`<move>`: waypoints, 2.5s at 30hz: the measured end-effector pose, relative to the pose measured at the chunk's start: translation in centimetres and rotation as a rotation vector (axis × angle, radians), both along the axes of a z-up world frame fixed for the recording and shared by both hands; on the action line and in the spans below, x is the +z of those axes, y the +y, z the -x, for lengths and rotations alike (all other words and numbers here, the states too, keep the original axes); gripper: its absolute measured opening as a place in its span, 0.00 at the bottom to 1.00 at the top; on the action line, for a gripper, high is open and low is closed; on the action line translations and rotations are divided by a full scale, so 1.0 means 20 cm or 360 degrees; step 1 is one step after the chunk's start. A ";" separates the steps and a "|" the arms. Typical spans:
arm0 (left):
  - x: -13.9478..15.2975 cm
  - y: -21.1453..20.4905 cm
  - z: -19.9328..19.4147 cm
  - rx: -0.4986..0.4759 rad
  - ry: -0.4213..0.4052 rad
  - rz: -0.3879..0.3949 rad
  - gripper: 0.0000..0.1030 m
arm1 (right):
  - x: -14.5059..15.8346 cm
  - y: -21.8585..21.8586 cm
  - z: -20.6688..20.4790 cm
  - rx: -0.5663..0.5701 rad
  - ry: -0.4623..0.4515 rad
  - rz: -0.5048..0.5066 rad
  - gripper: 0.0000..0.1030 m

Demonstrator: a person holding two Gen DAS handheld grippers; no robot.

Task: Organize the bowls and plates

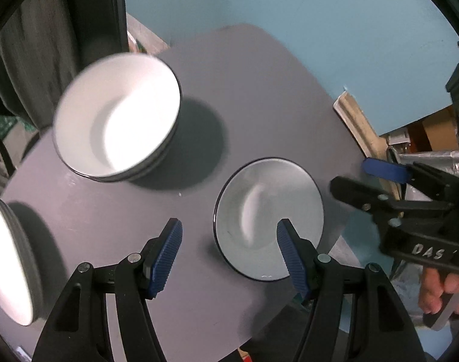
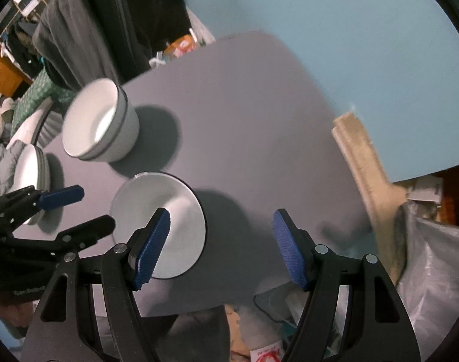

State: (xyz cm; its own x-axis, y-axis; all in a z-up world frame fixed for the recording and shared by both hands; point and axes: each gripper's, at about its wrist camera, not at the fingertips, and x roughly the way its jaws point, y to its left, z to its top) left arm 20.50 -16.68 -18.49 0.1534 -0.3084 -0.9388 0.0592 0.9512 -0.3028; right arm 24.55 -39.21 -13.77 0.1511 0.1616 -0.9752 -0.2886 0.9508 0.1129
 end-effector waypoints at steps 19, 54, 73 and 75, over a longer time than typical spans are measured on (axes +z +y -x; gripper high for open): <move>-0.21 0.01 -0.03 0.0040 0.0113 0.0004 0.63 | -0.32 0.01 0.04 -0.0035 0.0235 -0.0069 0.63; -0.24 0.46 0.25 0.0313 0.0288 0.0006 0.10 | -0.26 0.34 0.21 0.0217 0.0333 -0.0112 0.07; -0.29 0.44 0.29 0.0456 0.0294 0.0028 0.10 | -0.30 0.38 0.13 0.0362 0.0359 -0.0127 0.07; -0.31 0.43 0.31 0.0457 0.0293 0.0037 0.10 | -0.30 0.39 0.12 0.0361 0.0371 -0.0135 0.07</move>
